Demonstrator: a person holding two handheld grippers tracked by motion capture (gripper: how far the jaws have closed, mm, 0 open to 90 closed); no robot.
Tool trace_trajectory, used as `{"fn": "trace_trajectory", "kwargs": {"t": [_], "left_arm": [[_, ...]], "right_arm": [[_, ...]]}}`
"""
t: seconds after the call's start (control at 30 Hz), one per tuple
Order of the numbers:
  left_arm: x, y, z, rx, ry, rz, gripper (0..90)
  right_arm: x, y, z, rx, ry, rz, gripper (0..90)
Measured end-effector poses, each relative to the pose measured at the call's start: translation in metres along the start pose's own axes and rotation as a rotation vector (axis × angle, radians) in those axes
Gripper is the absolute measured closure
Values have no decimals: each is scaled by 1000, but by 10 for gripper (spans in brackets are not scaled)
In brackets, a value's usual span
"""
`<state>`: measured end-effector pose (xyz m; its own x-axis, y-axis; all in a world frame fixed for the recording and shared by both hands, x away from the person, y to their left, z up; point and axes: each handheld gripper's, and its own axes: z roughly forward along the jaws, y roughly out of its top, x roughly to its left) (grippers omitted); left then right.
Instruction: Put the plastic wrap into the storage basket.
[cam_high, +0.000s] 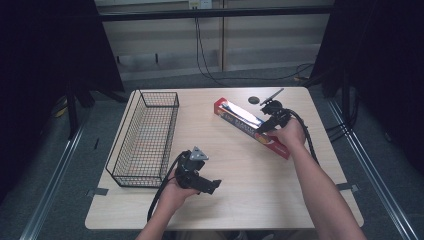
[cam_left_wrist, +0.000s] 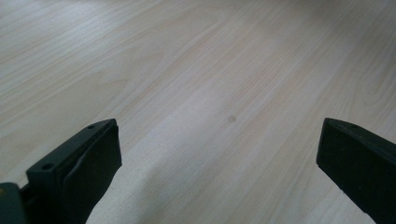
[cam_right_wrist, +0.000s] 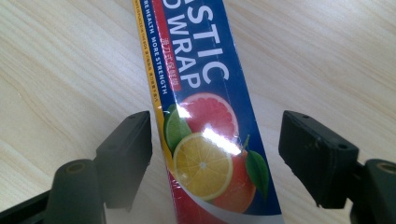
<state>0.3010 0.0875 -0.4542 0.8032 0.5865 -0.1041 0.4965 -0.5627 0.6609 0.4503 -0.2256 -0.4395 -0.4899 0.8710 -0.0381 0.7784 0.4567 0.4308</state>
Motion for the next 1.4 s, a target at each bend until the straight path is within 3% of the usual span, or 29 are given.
{"fn": "trace_trajectory", "kwargs": {"t": [0.3,0.73,1.13,1.4], "left_arm": [[0,0,1,3,-7,2,0],[0,-1,3,7,-10,-6,0],[0,-1,4,14,-7,-8,0],[-2,-1,6,12,-5,-10,1]], "right_arm": [[-3,0,3,9,22,38,265],[-2,0,12,20,48,11,294],[-4,2,20,47,82,23,331],[-4,4,23,49,80,44,316]]}}
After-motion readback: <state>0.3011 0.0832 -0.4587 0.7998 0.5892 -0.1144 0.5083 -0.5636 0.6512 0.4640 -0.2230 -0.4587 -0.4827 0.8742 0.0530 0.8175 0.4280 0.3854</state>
